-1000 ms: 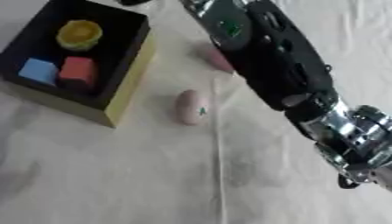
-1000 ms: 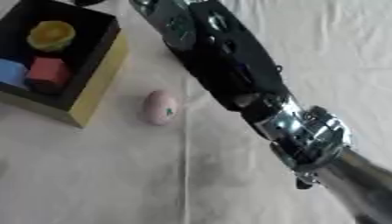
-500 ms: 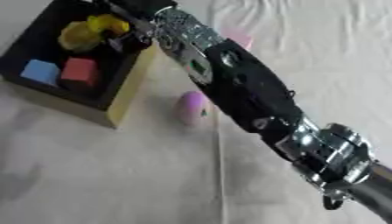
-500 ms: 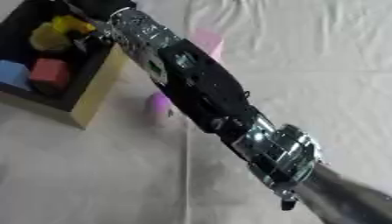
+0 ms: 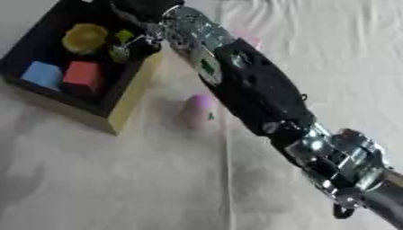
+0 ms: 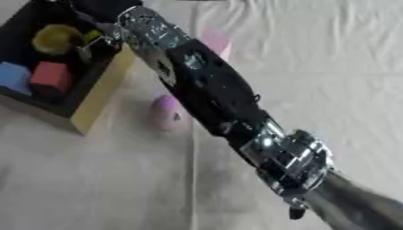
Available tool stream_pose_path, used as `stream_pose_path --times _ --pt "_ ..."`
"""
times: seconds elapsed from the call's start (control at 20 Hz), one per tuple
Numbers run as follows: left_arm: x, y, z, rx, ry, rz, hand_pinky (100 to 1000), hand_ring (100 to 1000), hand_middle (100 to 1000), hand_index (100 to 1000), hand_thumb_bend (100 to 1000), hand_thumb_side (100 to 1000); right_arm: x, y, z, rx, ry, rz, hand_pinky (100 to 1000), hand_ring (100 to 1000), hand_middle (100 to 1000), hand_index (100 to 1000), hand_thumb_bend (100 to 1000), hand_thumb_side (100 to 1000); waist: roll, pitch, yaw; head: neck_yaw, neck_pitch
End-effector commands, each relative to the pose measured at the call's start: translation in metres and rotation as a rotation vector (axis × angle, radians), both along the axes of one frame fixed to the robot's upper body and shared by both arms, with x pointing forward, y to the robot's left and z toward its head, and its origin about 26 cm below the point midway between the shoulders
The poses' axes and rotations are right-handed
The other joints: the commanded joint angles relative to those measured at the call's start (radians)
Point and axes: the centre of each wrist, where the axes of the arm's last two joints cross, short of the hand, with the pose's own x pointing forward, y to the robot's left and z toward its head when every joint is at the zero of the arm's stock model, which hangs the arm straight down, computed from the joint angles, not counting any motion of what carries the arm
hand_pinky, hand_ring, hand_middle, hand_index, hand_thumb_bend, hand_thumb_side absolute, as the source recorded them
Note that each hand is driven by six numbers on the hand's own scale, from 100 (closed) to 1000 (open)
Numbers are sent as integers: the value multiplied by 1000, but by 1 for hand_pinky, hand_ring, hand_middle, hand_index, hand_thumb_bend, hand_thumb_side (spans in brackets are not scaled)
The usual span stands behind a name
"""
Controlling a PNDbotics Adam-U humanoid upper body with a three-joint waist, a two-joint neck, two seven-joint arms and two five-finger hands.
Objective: Pick up objects on the table and place them in the box.
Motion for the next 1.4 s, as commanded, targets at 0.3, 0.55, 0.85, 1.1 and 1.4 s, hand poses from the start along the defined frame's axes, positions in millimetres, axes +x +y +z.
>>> stream_pose_path --times 0.3,0.55,0.85,1.1,1.4 --pt "-4 6 0 2 2 32 722 699 656 803 435 463 -37 -38 75 243 -151 39 834 849 785 877 100 111 -4 -46 -23 35 10" --pt "-5 11 -6 2 24 65 721 699 655 802 432 469 -60 -81 105 339 -135 15 836 847 775 874 100 153 -7 -55 -50 64 15" --pt "-6 13 -12 9 43 91 721 698 654 802 426 479 -79 -114 118 425 -67 18 837 845 768 868 100 201 2 -58 -81 88 23" --pt "-7 16 -16 15 58 112 721 698 654 802 423 484 -92 -136 104 306 -5 -43 842 861 782 875 100 263 4 -61 -104 106 32" --pt "-7 16 -17 19 65 114 721 699 654 802 420 489 -95 -147 79 169 115 -84 847 875 795 880 100 323 8 -61 -115 115 31"
